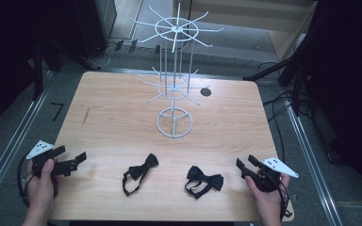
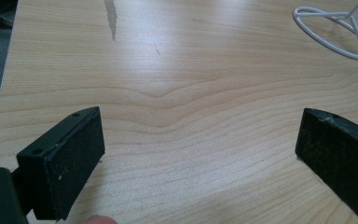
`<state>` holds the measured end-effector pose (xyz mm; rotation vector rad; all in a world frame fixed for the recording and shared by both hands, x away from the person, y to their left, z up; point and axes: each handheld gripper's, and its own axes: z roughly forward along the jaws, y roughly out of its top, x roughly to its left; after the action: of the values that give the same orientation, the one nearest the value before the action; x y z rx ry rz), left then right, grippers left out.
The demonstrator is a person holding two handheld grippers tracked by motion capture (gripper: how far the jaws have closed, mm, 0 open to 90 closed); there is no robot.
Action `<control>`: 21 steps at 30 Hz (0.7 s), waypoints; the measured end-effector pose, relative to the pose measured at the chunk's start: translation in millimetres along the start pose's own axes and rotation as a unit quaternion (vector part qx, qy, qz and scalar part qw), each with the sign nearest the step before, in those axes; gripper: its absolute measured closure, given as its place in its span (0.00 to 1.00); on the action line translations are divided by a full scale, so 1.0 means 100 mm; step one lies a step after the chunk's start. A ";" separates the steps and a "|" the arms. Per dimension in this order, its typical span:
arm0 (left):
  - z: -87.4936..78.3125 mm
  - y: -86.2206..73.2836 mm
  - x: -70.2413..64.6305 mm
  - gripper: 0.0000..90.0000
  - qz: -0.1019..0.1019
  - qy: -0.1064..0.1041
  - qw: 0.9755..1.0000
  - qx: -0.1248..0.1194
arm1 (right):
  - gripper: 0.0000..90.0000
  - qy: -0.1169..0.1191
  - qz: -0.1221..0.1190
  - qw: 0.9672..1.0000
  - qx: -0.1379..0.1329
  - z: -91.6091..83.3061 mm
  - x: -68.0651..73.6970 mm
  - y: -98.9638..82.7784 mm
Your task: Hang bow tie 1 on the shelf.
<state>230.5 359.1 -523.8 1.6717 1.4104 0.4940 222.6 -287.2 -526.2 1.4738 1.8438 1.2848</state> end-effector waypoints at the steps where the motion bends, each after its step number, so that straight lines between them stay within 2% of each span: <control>1: 0.00 0.00 0.00 0.02 0.000 0.000 1.000 0.000 | 0.49 0.001 0.000 1.000 0.001 0.00 0.00 0.00; 21: 0.00 0.00 0.00 0.02 0.000 -0.001 1.000 0.000 | 0.49 0.015 -0.016 1.000 0.015 0.06 0.09 -0.01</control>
<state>230.6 359.0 -523.9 1.6721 1.4087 0.4938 223.4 -276.4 -527.8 1.4418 1.9064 1.2759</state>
